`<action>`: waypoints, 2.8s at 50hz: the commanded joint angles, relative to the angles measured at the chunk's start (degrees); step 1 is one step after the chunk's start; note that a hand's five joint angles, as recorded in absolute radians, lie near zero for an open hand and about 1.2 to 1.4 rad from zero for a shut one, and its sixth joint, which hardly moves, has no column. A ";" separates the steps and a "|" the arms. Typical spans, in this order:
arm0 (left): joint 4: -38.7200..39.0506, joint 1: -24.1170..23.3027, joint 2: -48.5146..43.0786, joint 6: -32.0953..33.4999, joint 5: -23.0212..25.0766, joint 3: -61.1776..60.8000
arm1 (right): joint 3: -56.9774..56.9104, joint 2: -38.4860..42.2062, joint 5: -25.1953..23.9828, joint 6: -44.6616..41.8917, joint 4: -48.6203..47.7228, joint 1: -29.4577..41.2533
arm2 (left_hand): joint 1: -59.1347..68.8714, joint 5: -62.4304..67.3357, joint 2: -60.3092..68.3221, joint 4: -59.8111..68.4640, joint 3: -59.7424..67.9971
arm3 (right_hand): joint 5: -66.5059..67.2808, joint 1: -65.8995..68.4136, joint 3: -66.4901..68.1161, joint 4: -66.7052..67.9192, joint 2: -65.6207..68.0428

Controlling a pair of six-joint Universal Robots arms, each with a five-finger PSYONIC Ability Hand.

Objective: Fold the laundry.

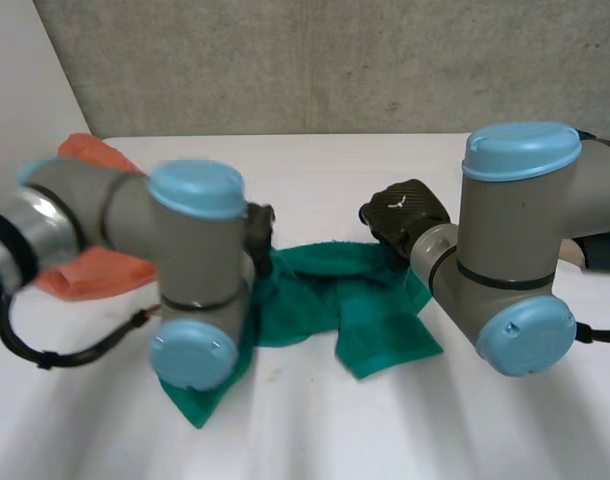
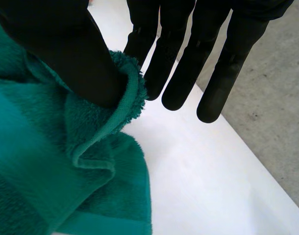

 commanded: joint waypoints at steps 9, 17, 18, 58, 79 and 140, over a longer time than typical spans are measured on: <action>-18.76 11.91 18.81 15.26 22.32 -2.77 | -4.46 -5.37 -4.39 -5.06 6.28 -3.55 | 14.13 14.11 11.57 11.62 12.02 | 12.57 15.44 11.75 11.46 12.32; -20.08 13.14 13.38 27.39 20.83 -3.57 | -4.64 -2.65 -6.15 -11.21 10.68 -2.14 | 14.13 14.11 11.57 11.62 12.02 | 12.57 15.44 11.75 11.46 12.32; -19.82 13.14 12.15 28.27 20.30 -3.30 | -5.08 -1.43 -6.06 -11.57 10.59 -2.06 | 14.13 14.11 11.57 11.62 12.02 | 12.57 15.44 11.75 11.46 12.32; 20.43 19.91 7.13 8.50 20.29 -2.85 | 7.39 -5.82 -3.07 0.38 -30.28 0.32 | 14.13 14.11 11.57 11.62 12.02 | 12.57 15.44 11.75 11.46 12.32; 12.35 20.79 3.69 31.10 17.48 -14.37 | 9.16 7.29 3.25 3.72 -24.04 3.83 | -35.43 -35.45 -37.99 -37.94 -37.54 | 12.57 15.44 11.75 11.46 12.32; 14.37 20.26 12.12 29.96 17.39 -15.86 | -6.56 5.70 -5.54 10.03 4.00 -2.22 | 14.13 14.11 11.57 11.62 12.02 | -57.43 -54.56 -58.25 -58.54 -57.68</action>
